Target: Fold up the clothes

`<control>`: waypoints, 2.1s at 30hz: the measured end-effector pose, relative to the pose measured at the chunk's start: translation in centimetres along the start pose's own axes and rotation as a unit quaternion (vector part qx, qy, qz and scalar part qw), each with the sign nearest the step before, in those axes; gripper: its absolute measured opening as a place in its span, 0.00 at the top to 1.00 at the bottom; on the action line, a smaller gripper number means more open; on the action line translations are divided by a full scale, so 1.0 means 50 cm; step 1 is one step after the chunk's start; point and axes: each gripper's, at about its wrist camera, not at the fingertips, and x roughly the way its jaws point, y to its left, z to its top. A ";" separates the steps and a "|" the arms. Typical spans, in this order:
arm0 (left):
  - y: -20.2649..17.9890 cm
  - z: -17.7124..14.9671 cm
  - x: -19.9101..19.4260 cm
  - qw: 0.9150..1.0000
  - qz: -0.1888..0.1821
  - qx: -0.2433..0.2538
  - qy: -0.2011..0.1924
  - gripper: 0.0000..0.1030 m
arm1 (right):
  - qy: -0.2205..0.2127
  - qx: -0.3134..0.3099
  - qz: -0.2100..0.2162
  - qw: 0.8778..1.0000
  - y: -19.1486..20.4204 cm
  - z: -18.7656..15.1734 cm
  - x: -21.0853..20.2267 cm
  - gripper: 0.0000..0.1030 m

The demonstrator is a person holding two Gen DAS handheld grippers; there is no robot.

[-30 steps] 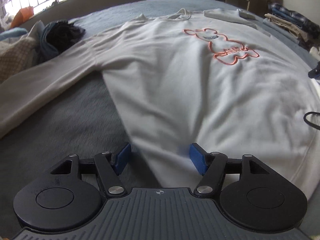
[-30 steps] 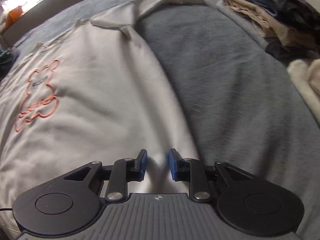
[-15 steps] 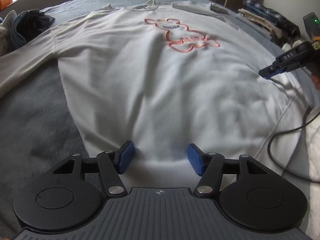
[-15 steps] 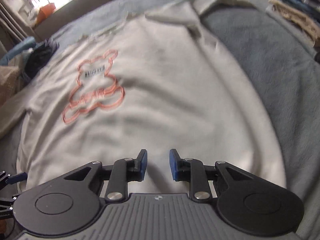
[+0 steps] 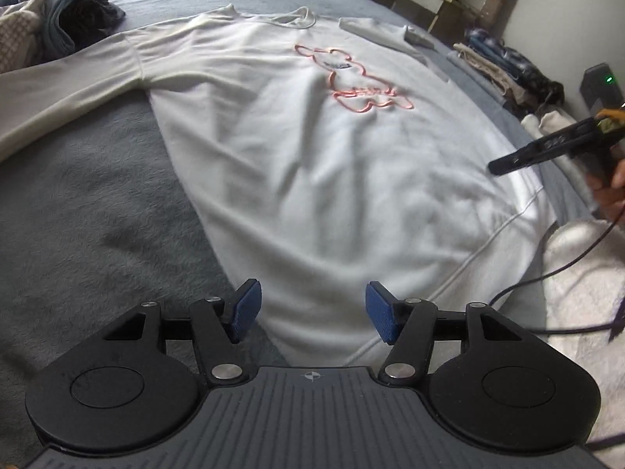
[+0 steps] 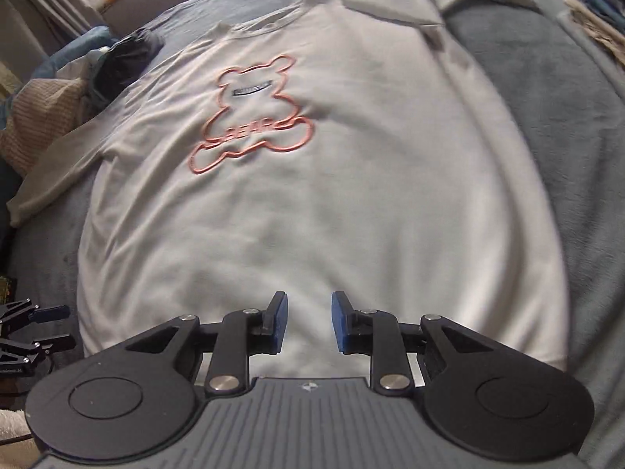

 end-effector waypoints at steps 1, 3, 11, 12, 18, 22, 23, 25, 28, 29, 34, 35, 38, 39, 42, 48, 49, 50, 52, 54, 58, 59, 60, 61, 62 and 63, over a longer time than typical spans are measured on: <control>-0.004 -0.003 0.014 1.000 -0.011 -0.004 0.015 0.42 | 0.017 -0.009 0.004 1.000 0.014 -0.005 0.026 0.74; -0.010 -0.025 0.045 0.998 -0.023 -0.005 0.061 0.42 | 0.060 -0.022 0.008 0.998 0.036 -0.032 0.075 0.74; 0.019 -0.041 0.003 0.995 -0.043 -0.022 0.082 0.43 | 0.141 -0.007 0.000 0.990 0.005 -0.091 0.009 0.73; 0.026 -0.032 -0.008 0.996 -0.041 -0.021 0.076 0.43 | 0.125 -0.004 -0.006 0.992 -0.007 -0.079 -0.010 0.73; 0.050 0.031 -0.024 0.996 -0.065 -0.055 0.006 0.42 | -0.042 0.050 -0.050 0.997 -0.109 0.034 -0.087 0.72; 0.025 0.040 0.033 0.994 -0.088 -0.067 0.009 0.42 | -0.087 0.139 -0.099 0.982 -0.232 0.057 -0.064 0.72; 0.014 0.036 0.048 0.994 -0.090 -0.059 0.018 0.42 | -0.097 0.174 -0.103 0.975 -0.273 0.055 -0.062 0.72; -0.004 0.029 0.072 0.994 -0.093 -0.043 0.036 0.43 | -0.109 0.223 -0.103 0.963 -0.334 0.042 -0.068 0.72; -0.017 0.022 0.089 0.994 -0.093 -0.025 0.055 0.43 | -0.105 0.251 -0.101 0.957 -0.382 0.023 -0.065 0.62; -0.016 0.021 0.091 0.994 -0.093 -0.025 0.059 0.43 | -0.103 0.251 -0.100 0.957 -0.388 0.021 -0.062 0.60; -0.003 0.025 0.094 0.992 -0.099 -0.041 0.069 0.43 | -0.110 0.245 -0.058 0.961 -0.400 0.029 -0.041 0.59; -0.001 0.024 0.095 0.992 -0.099 -0.044 0.070 0.43 | -0.107 0.244 -0.049 0.963 -0.402 0.031 -0.037 0.59; -0.005 0.024 0.098 0.992 -0.098 -0.045 0.071 0.43 | -0.093 0.215 -0.068 0.970 -0.388 0.033 -0.029 0.87; -0.005 0.025 0.099 0.992 -0.097 -0.044 0.072 0.43 | -0.096 0.204 -0.077 0.971 -0.385 0.032 -0.033 0.97; -0.005 0.026 0.101 0.992 -0.097 -0.042 0.073 0.43 | -0.110 0.212 -0.093 0.966 -0.403 0.023 -0.049 0.97; -0.004 0.024 0.101 0.992 -0.097 -0.039 0.072 0.43 | -0.102 0.264 -0.021 0.959 -0.444 -0.008 -0.073 0.69; -0.004 0.023 0.101 0.992 -0.097 -0.039 0.071 0.43 | -0.095 0.267 -0.015 0.959 -0.446 -0.017 -0.080 0.60; -0.003 0.022 0.101 0.992 -0.097 -0.040 0.069 0.43 | -0.085 0.260 -0.016 0.962 -0.443 -0.028 -0.085 0.58; -0.002 0.019 0.101 0.992 -0.099 -0.043 0.066 0.43 | -0.063 0.247 -0.017 0.967 -0.436 -0.050 -0.093 0.56; -0.002 0.017 0.100 0.992 -0.099 -0.044 0.064 0.43 | -0.037 0.233 -0.008 0.972 -0.425 -0.074 -0.094 0.56; -0.003 0.015 0.096 0.992 -0.099 -0.046 0.061 0.43 | -0.004 0.197 -0.024 0.980 -0.396 -0.104 -0.099 0.94; -0.004 0.015 0.096 0.992 -0.098 -0.045 0.061 0.43 | -0.010 0.195 -0.031 0.980 -0.388 -0.106 -0.109 0.94; -0.005 0.015 0.095 0.992 -0.097 -0.044 0.061 0.43 | -0.015 0.191 -0.038 0.981 -0.379 -0.106 -0.120 0.95; -0.005 0.015 0.094 0.992 -0.097 -0.043 0.062 0.43 | -0.021 0.181 -0.046 0.982 -0.368 -0.103 -0.134 0.96; -0.006 0.014 0.093 0.993 -0.096 -0.042 0.061 0.43 | -0.024 0.173 -0.051 0.983 -0.359 -0.101 -0.146 0.96; -0.007 0.012 0.092 0.993 -0.096 -0.041 0.061 0.43 | -0.023 0.169 -0.059 0.984 -0.356 -0.101 -0.153 0.96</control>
